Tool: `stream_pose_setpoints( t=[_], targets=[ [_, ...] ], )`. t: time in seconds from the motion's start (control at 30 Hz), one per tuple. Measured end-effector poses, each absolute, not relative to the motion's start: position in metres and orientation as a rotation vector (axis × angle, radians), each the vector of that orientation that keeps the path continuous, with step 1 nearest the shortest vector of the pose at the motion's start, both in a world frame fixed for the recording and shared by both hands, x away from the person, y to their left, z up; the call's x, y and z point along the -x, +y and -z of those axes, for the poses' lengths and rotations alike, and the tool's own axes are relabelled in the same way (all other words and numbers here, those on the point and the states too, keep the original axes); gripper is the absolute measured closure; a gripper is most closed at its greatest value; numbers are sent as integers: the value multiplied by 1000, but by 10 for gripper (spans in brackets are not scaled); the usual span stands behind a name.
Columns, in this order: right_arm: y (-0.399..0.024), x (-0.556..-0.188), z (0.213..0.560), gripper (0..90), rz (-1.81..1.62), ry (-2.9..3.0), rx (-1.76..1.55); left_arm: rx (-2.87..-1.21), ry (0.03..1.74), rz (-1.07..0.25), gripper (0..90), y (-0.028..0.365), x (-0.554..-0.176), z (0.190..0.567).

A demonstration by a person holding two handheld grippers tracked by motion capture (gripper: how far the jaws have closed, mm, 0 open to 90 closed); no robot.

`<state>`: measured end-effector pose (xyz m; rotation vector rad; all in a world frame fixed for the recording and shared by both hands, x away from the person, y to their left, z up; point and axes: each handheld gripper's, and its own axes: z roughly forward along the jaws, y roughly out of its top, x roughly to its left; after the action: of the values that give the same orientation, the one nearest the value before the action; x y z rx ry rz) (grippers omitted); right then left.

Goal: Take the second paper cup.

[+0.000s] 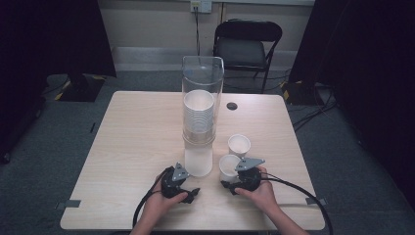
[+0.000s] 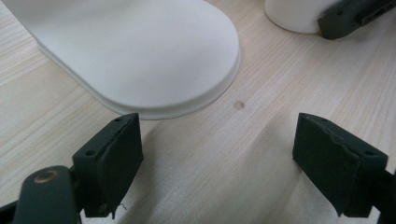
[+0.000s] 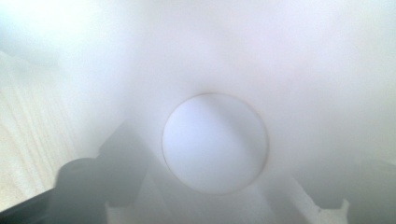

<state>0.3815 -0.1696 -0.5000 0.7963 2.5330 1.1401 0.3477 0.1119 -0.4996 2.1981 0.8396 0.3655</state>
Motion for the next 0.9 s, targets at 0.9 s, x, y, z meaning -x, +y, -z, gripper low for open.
stream_pose_setpoints(
  t=[0.9],
  targets=[
    [-198, -379, 490, 141, -1182, 2502, -854, -2202, 834, -370, 154, 112, -348, 499]
  ],
)
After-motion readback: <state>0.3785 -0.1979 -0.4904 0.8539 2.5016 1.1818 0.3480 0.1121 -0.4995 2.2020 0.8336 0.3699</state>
